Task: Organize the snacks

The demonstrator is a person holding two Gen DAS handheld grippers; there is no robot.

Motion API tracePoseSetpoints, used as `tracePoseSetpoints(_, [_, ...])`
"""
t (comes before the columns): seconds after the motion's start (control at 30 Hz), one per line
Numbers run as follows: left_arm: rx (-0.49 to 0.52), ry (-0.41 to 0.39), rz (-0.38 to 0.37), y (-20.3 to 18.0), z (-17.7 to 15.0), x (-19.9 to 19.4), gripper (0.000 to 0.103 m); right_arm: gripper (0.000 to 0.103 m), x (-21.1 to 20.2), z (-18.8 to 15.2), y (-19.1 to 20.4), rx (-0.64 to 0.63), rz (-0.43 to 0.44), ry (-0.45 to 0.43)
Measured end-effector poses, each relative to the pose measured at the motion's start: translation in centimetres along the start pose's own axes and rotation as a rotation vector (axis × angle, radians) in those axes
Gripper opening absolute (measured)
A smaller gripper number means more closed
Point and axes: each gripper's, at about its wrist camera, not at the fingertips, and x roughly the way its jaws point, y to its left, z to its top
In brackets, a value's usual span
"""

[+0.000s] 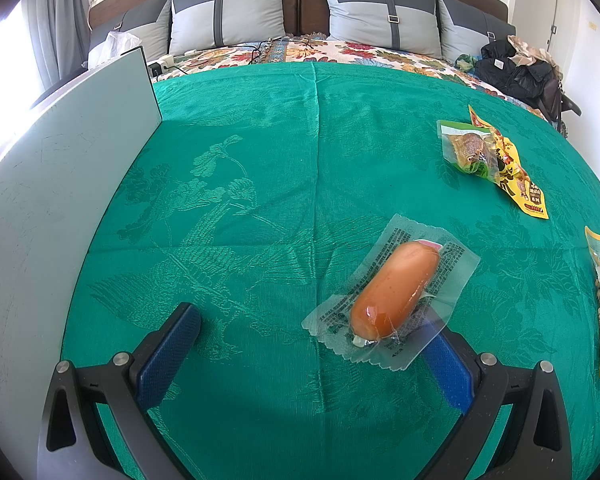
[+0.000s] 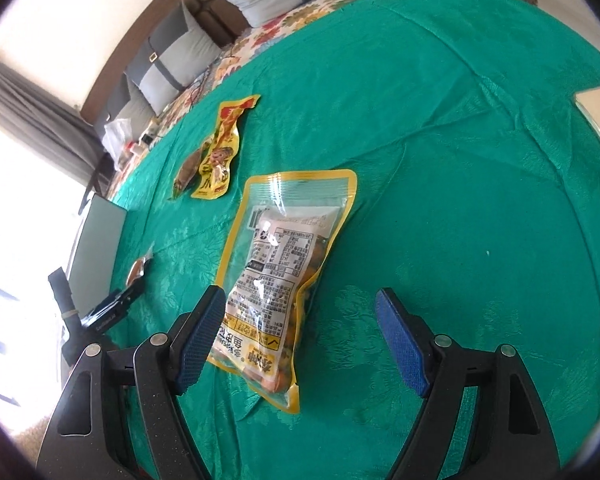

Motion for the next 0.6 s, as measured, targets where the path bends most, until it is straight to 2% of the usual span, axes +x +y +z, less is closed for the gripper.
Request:
tracePoseSetpoints(0.07, [0.000,0.000,0.000,0.01,0.01,-0.01,0.103,0.081,0.38,-0.23,0.13,0.009,0.031,0.020])
tracePoseSetpoints(0.6, [0.000,0.000,0.000,0.02,-0.02,0.03,0.103,0.081,0.42,-0.27,0.11,0.014,0.047,0.025])
